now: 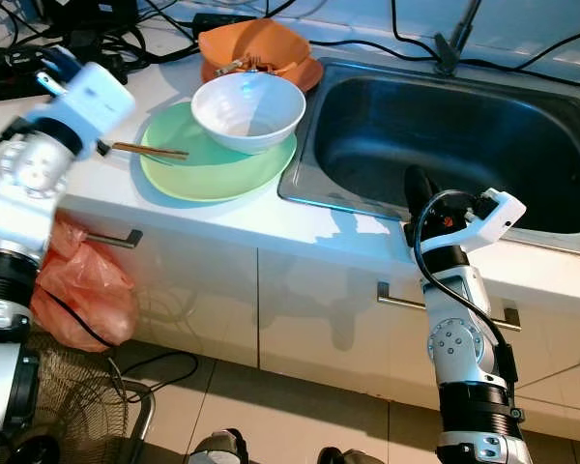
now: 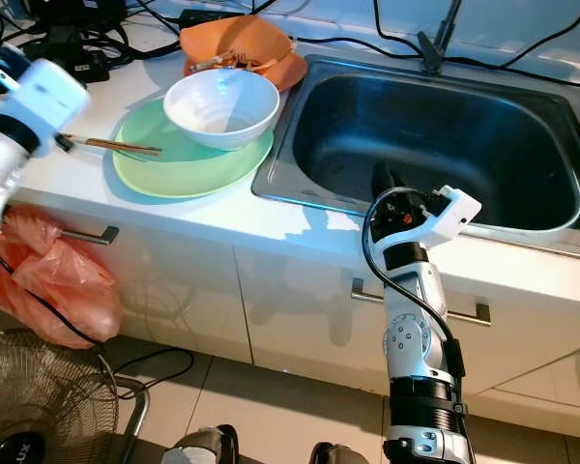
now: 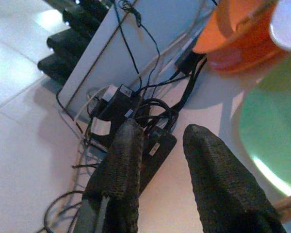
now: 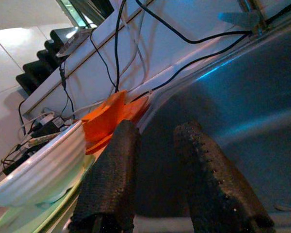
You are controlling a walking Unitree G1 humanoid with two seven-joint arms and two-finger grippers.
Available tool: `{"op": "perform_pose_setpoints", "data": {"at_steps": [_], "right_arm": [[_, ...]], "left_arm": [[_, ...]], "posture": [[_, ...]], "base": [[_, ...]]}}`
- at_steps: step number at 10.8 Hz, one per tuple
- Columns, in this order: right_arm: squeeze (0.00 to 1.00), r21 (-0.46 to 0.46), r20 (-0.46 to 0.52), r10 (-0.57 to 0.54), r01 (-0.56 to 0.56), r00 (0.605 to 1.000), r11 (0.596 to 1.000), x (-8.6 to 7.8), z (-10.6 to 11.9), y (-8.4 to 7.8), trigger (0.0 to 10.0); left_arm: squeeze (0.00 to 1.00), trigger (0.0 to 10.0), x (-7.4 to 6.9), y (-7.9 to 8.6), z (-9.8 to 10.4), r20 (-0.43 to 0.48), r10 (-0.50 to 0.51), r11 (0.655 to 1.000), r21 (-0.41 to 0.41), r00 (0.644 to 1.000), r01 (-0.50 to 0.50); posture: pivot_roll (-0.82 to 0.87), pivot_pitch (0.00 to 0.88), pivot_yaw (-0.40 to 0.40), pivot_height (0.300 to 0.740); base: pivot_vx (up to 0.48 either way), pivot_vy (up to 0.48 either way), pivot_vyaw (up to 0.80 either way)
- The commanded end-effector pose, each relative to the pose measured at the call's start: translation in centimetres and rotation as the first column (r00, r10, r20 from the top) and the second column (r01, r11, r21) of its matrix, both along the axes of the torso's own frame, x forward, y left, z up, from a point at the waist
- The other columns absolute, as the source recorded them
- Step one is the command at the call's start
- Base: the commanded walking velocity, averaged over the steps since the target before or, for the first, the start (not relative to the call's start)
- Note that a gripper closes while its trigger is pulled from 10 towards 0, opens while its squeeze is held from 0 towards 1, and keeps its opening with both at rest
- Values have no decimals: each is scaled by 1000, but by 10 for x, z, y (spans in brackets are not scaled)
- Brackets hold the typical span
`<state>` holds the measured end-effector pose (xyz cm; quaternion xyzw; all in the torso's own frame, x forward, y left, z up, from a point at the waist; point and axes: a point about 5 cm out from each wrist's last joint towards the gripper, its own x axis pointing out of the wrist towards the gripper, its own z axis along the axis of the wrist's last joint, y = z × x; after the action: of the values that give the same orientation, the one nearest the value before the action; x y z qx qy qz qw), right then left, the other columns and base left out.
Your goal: Kitchen organization
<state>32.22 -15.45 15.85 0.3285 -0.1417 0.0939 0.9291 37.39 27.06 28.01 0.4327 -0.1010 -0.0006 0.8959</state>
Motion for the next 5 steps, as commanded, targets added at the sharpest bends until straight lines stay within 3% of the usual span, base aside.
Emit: {"op": "perform_pose_setpoints", "data": {"at_steps": [1, 5], "right_arm": [[0, 6, -39, -10, 10, 999, 1000, -1, -9, -1, 10000], [0, 8, -41, -11, 11, 999, 1000, -1, -10, 0, 10000]], "left_arm": [[1000, 10000, 1, 1, 2, -3, -13, 998, -63, 1000, 13], [1000, 10000, -2, 11, -12, -64, -35, 995, -99, 997, 29]], "posture": [[135, 133, -27, 740], [137, 134, -25, 740]], "base": [[0, 0, 0], [0, 0, 0]]}}
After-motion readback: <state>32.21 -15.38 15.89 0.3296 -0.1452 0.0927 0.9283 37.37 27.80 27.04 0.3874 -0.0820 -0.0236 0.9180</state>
